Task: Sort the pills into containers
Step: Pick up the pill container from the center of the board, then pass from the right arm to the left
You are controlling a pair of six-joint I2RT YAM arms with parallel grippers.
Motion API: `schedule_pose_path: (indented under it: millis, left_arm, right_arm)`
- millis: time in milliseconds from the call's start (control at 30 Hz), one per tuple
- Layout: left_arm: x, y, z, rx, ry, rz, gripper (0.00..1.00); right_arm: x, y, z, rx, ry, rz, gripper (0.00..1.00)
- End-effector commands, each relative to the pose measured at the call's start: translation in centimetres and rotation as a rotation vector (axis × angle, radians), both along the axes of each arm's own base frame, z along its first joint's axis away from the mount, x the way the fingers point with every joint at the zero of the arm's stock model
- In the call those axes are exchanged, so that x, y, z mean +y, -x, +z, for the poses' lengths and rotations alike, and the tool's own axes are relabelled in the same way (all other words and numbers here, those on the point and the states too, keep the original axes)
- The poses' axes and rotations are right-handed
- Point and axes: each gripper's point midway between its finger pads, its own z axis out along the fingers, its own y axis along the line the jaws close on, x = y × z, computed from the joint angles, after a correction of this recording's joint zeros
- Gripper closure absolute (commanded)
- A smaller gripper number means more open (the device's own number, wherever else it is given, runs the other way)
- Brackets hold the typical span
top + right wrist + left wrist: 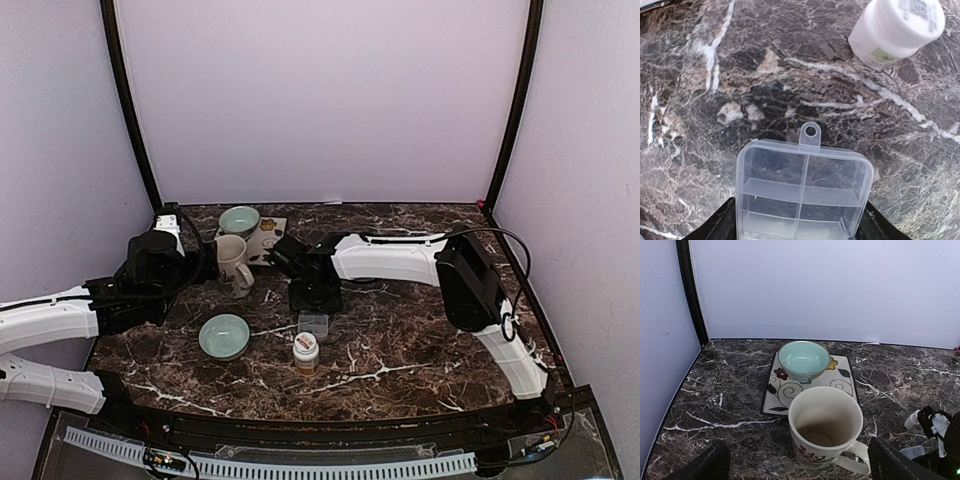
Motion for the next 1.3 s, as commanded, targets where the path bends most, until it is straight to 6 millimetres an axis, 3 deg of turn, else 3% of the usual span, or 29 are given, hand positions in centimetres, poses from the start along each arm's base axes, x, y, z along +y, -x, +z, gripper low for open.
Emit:
schedule_pose_path:
  millis: [0,167,467,700,867,1267]
  left_arm:
    - [-0.7,0.0,-0.4,0.008,0.016,-0.024,0.01]
    - [-1.9,0.2,-0.3,0.009,0.038,-0.101,0.01]
    - [-6.8,1.9,1.7,-0.07,0.086,-0.428,0.01]
    - [-9.9,2.7,2.8,-0.104,0.09,-0.599,0.01]
    - [-12.5,3.0,3.3,-0.119,0.131,-0.706,0.01]
    - [-17.7,4.2,2.9,-0.067,0.139,-0.911,0.01]
  right_arm:
    - [-0.2,0.5,-0.6,0.017,-0.037,0.01,0.41]
    - [1.3,-0.7,4.1,-0.081,-0.147,0.044,0.45]
    - [3.4,-2.3,13.8,-0.25,-0.356,0.096,0.45]
    - [3.6,-1.6,19.0,-0.29,-0.519,0.113,0.46]
    - [3.1,-1.0,20.6,-0.306,-0.578,0.108,0.46]
    - [2.9,-0.6,21.5,-0.31,-0.657,0.093,0.45]
